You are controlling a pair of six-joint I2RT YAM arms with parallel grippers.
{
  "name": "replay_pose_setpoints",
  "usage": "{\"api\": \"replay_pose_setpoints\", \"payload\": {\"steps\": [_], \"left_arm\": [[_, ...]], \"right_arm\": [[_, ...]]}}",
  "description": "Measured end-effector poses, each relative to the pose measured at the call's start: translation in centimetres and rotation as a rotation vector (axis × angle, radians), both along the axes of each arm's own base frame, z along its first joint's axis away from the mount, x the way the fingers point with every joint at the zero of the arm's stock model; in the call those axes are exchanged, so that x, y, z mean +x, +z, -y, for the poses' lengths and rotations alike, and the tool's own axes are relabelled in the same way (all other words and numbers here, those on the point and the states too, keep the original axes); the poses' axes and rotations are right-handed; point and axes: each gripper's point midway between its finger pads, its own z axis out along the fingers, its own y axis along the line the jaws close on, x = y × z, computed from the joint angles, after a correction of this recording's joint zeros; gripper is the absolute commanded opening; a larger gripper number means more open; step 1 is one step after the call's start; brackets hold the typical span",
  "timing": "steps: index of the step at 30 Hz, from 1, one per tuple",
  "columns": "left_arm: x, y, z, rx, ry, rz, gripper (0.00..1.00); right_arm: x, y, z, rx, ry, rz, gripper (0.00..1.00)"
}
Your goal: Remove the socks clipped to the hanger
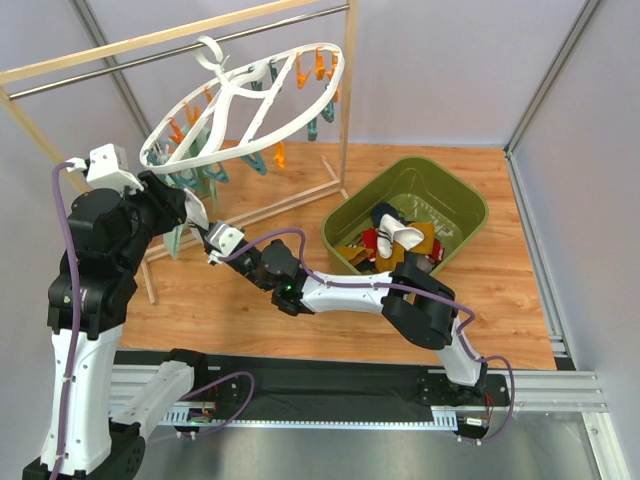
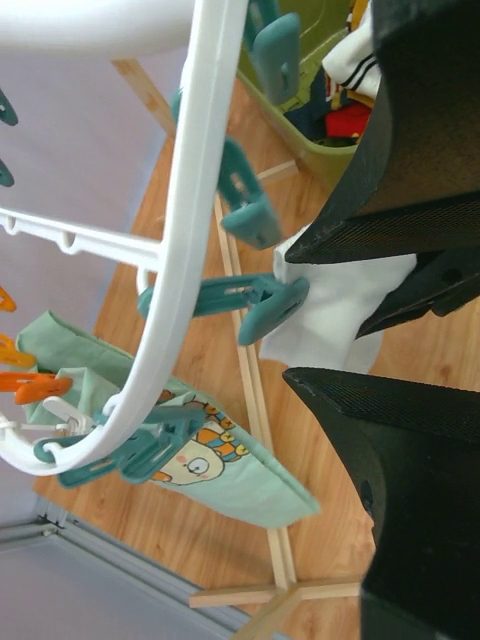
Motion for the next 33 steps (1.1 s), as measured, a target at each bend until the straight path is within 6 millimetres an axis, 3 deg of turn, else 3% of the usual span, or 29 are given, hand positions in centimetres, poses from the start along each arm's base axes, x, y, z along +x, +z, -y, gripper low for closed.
{"api": "replay_pose_setpoints", "payload": {"steps": [17,22,27,33], "left_arm": [[2.3,-0.3,0.4,0.002,-0.001,-0.023,0.55],[1.3,0.7,1.3,0.009,-0.069,0.018,0.58],[-0.7,1.7,1.6,0.037,-0.125,0.042,0.59],[-2.9,3.1,2.2,0.047,-0.204,0.102,0.6]], "right_arm": [[-1.1,-0.3,-0.6,-0.093,-0.045,0.092,0.0],[-1.1,-0.4,-0.5,-0.089,-0.041,0.07,0.0],[-2.4,-0.4,0.8,-0.079,0.033,-0.007,0.0],[-4.9,3.0,3.3,0.0,0.224,-0.105,0.0]]}}
